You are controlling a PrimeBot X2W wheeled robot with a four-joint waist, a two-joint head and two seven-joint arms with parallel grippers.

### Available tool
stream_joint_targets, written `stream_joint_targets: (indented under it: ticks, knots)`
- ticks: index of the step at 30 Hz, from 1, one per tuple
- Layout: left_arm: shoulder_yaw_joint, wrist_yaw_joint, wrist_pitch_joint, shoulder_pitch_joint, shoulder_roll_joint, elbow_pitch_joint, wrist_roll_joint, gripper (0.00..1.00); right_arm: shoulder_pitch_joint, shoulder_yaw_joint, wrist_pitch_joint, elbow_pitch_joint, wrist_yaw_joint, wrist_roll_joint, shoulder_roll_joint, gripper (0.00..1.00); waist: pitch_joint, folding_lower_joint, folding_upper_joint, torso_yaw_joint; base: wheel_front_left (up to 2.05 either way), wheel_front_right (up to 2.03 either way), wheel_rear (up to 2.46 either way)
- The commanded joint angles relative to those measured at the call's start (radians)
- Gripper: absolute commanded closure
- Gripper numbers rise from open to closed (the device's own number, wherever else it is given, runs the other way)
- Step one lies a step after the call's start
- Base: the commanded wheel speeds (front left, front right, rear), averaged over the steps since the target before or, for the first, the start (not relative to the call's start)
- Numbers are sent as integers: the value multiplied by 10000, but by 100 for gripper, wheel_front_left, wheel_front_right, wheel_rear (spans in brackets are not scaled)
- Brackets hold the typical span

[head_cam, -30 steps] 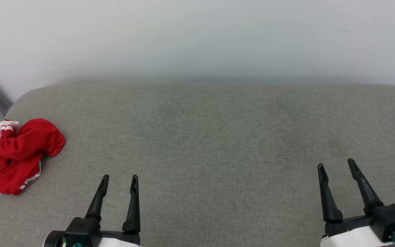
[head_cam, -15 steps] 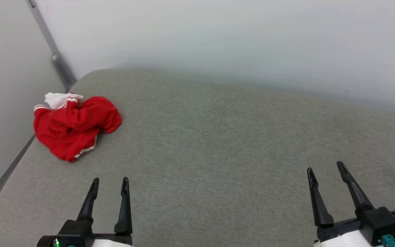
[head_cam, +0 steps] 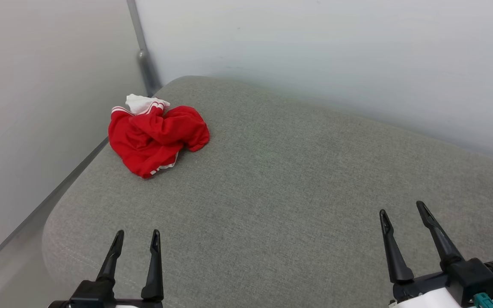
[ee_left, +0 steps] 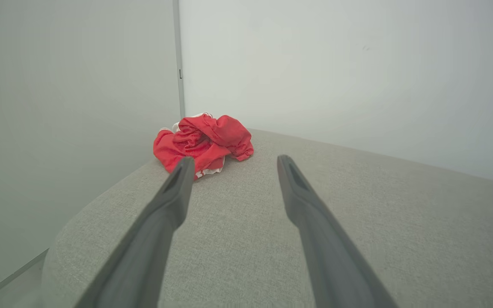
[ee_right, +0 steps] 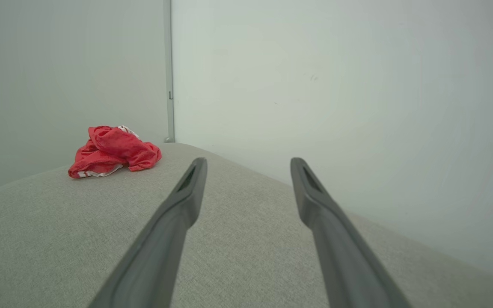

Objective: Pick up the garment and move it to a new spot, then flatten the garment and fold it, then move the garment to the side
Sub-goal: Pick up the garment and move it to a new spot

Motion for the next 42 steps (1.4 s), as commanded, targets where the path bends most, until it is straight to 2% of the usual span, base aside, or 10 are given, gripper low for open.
stream_joint_targets:
  ticks: [1, 12, 17, 20, 23, 24, 26, 32, 38, 42]
  knots:
    - [16, -69, -28, 101, -12, 66, -7, 0, -44, 6, -25, 3, -3, 38, -5, 0, -14, 0, 0, 53, 0, 0, 0]
    - [307, -244, -28, -103, -10, 70, -152, 0, -75, 28, -25, -57, -3, 322, -5, 0, 92, 0, 0, -123, 0, 0, 0]
    - [727, -543, -28, -742, -7, 441, -246, 0, -379, 44, -25, -241, -3, 25, -5, 0, 756, 0, 0, -404, 0, 0, 0]
    - [1040, -688, -28, -1509, 279, 944, -426, 0, -659, 93, -25, -362, -3, -345, -5, 0, 1317, 0, 0, -623, 0, 0, 0]
    - [1069, -778, -28, -2443, 1096, 2011, -834, 0, -980, 257, -25, -482, -3, -803, -5, 0, 1882, 0, 0, -961, 0, 0, 0]
    - [1069, -778, -28, -2443, 1096, 2011, -834, 0, -980, 257, -25, -482, -3, -803, -5, 0, 1882, 0, 0, -961, 0, 0, 0]
    - [1109, -783, 251, -3248, 1727, 2626, -1431, 0, -1181, 168, -25, -607, -5, -878, -9, 0, 2216, 0, 0, -1179, 0, 0, 0]
    - [-41, -793, 3117, -5674, 4523, 3416, -4128, 0, -1856, 322, -25, -1090, -5, -1181, -8, 0, 3412, 0, 0, -1707, 0, 0, 0]
    - [-645, -797, 6595, -7696, 6397, 4260, -6939, 0, -2382, 626, -23, -1506, -3, -1484, -6, 0, 4559, 0, 0, -2220, 0, 0, 0]
    - [-894, -800, 8625, -8662, 7084, 4871, -8454, 0, -2586, 739, -25, -1645, -3, -1576, -9, 0, 5099, 0, 0, -2576, 0, 0, 0]
